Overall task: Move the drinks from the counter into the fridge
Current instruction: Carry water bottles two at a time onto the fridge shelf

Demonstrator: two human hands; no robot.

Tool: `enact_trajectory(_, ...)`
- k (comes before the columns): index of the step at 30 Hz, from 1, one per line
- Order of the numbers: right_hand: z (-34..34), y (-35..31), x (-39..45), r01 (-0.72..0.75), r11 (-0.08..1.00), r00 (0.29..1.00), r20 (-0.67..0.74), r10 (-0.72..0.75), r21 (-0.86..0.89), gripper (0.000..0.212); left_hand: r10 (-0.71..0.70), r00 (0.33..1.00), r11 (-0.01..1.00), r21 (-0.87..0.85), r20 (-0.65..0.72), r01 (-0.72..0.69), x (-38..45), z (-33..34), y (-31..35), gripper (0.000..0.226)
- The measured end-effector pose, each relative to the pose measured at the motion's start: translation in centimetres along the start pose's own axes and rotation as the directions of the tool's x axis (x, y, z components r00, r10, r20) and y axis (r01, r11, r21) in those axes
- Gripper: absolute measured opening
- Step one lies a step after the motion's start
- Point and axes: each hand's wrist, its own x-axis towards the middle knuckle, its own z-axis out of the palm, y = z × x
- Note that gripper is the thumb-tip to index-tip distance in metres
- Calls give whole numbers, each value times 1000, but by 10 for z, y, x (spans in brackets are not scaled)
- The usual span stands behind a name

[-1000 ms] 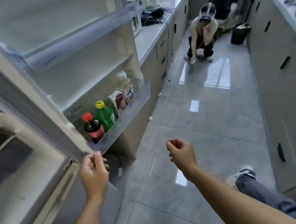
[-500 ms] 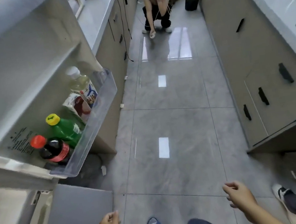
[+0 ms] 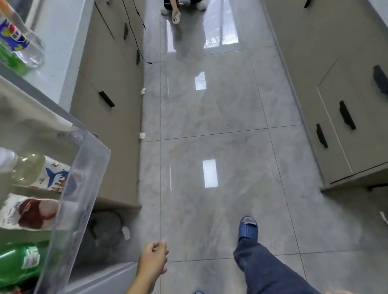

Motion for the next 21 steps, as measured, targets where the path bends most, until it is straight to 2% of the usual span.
enact_trajectory(3,-18,-57,41,-45,999,997,65,44,2,12,1,999,1000,11,-42,0,4,15,44,19)
enact_trajectory(5,-28,-104,66,-44,999,993,112,43,4,13,-22,998,1000,2,-66,22,5,23,61,18)
enact_trajectory(8,-32,-192,102,46,999,978,203,-41,-20,16,-84,993,996,-25,-86,82,7,32,80,17)
enact_trajectory(15,0,-389,143,280,960,916,307,-260,-20,9,-243,953,966,-138,-180,220,36,39,102,17)
enact_trajectory(21,47,-495,170,333,937,889,367,-276,-103,10,-359,908,915,-271,-215,297,105,32,132,23)
